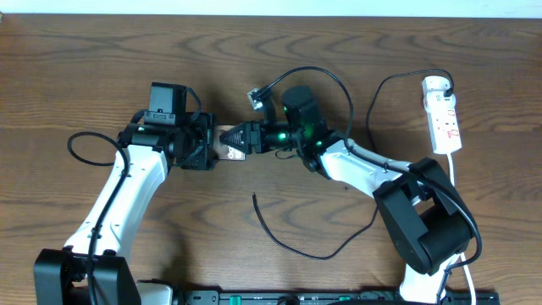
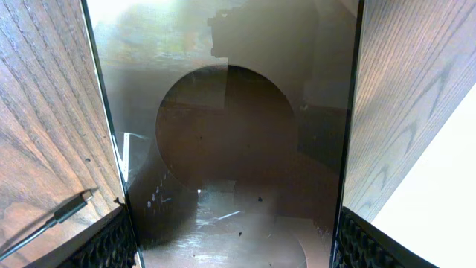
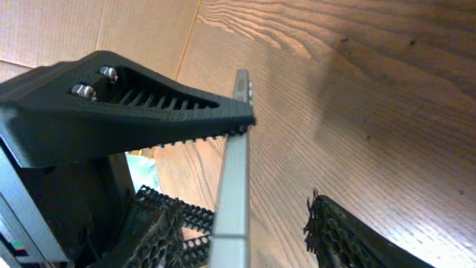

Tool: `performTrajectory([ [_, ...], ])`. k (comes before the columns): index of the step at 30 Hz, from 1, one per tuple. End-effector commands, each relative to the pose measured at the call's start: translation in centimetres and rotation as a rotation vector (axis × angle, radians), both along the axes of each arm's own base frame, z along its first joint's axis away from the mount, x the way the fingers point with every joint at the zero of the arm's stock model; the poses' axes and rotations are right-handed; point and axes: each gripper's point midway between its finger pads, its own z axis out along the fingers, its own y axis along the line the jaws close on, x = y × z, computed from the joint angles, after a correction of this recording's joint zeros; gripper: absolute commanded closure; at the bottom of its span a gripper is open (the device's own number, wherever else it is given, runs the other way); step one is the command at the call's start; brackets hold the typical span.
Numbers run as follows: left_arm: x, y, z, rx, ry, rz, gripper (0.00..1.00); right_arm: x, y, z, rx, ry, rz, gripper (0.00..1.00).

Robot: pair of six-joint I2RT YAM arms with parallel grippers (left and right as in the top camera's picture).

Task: Plug charger to phone and switch on socket
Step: 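Grasp the phone's edge with the right gripper beside the left gripper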

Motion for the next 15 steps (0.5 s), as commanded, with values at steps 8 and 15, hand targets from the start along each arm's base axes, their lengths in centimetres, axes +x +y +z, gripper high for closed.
performTrajectory([
  [8, 0.53, -0.33, 0.68, 0.004, -0.025, -0.003, 0.93, -0.4, 1.05, 0.14, -0.007, -0.001, -0.007, 0.46],
  [15, 0.49, -0.47, 0.67, 0.006, -0.026, -0.007, 0.93, -0.41, 1.06, 0.15, -0.007, -0.001, -0.007, 0.59],
])
